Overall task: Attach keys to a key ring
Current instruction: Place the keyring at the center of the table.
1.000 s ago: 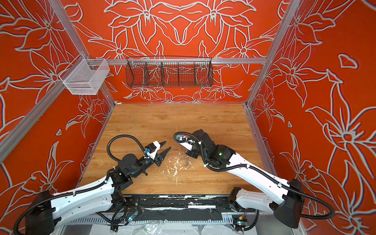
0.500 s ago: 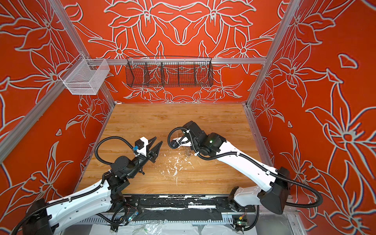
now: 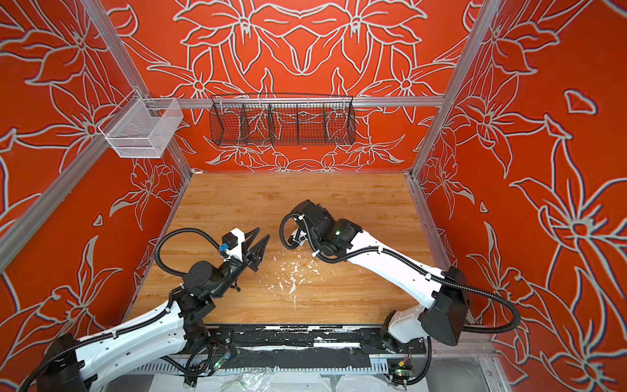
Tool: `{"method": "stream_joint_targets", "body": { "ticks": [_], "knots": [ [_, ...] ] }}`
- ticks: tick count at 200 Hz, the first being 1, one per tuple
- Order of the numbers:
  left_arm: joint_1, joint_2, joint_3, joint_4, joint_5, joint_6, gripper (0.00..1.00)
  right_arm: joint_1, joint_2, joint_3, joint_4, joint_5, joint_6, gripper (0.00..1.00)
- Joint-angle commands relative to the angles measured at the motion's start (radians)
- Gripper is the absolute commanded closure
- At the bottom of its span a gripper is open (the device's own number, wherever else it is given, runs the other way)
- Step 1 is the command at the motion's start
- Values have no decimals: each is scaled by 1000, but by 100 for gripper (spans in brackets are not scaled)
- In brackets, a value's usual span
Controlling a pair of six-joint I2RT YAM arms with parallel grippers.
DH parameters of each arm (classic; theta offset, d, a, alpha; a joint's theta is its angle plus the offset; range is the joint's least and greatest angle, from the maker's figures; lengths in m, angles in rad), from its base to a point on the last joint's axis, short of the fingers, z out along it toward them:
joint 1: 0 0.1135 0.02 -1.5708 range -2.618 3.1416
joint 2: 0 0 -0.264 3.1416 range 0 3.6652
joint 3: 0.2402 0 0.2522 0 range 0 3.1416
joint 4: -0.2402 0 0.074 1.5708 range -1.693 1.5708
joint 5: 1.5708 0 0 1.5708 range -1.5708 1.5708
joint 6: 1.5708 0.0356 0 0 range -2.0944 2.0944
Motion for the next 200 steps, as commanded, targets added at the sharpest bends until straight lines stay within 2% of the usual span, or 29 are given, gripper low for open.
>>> {"method": "stream_joint_targets", "body": {
  "ticks": [1,17,41,127,172,200],
  "knots": [
    [5,-9,-13,35,-5,-4,58,10,-4,13,112,68,-233,100],
    [5,-11,-14,35,-5,-4,58,17,2,1,134,89,-306,100],
    [4,-19,-17,33,-3,-2,58,40,14,9,104,80,-309,100],
    [5,-55,-32,33,-5,-2,58,65,20,46,17,30,-107,100],
    [6,-65,-39,36,-15,-7,58,114,-56,39,-6,-113,33,100],
    [6,-79,-47,39,-23,-8,58,141,-141,24,-42,-275,186,100]
  ]
}}
